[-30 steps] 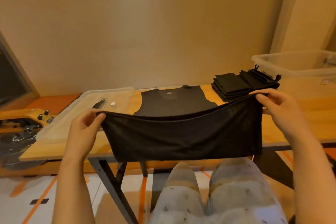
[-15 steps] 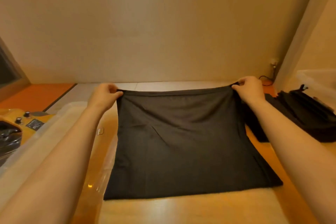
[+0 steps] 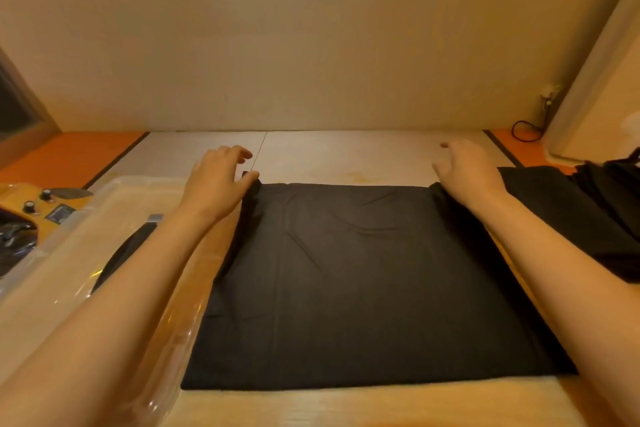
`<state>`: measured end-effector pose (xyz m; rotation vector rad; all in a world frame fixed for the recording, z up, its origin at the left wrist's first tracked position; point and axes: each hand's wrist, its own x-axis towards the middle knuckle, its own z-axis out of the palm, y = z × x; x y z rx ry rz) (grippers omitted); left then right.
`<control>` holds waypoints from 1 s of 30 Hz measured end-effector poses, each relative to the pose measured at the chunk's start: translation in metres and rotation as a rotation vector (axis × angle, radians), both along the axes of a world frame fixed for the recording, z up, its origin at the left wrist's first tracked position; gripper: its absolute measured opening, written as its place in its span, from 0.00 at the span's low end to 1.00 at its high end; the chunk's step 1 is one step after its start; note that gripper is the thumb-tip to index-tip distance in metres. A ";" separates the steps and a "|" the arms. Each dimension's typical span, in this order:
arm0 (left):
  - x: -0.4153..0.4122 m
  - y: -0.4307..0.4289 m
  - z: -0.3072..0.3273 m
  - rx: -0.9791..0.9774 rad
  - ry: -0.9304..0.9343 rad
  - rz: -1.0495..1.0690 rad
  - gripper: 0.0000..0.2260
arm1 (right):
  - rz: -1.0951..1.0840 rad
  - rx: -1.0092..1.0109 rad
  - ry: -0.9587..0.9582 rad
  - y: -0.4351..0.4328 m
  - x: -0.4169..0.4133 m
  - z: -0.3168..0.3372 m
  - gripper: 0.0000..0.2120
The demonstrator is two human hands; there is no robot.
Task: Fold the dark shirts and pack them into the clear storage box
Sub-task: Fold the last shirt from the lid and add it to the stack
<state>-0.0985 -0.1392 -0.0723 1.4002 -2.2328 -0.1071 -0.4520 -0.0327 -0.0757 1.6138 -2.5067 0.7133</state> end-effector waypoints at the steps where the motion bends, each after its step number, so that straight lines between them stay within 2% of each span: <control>1: -0.001 0.022 0.006 0.041 -0.028 -0.057 0.20 | 0.063 0.014 0.006 0.016 0.009 0.004 0.22; 6: 0.016 0.158 0.001 0.228 -0.209 -0.356 0.31 | 0.433 0.131 0.074 0.129 0.061 0.000 0.25; 9: 0.039 0.215 -0.019 0.313 -0.350 -0.389 0.35 | 0.513 0.269 0.090 0.190 0.080 -0.012 0.28; 11: 0.054 0.238 -0.034 0.342 -0.370 -0.394 0.36 | 0.533 0.373 0.110 0.221 0.083 -0.022 0.31; 15: 0.078 0.270 -0.053 0.269 -0.422 -0.386 0.39 | 0.542 0.472 0.139 0.267 0.086 -0.037 0.38; 18: 0.093 0.291 -0.068 0.138 -0.342 -0.388 0.38 | 0.502 0.499 0.189 0.297 0.095 -0.041 0.44; 21: 0.111 0.304 -0.077 -0.028 -0.174 -0.455 0.23 | 0.469 0.362 0.245 0.322 0.105 -0.049 0.37; 23: 0.119 0.309 -0.076 -0.139 -0.091 -0.503 0.18 | 0.473 0.239 0.171 0.338 0.106 -0.055 0.28; 27: 0.133 0.311 -0.062 -0.142 -0.132 -0.531 0.19 | 0.574 0.158 0.287 0.355 0.095 -0.064 0.22; 30: 0.141 0.305 -0.056 -0.106 -0.164 -0.497 0.18 | 0.607 0.093 0.270 0.359 0.084 -0.062 0.20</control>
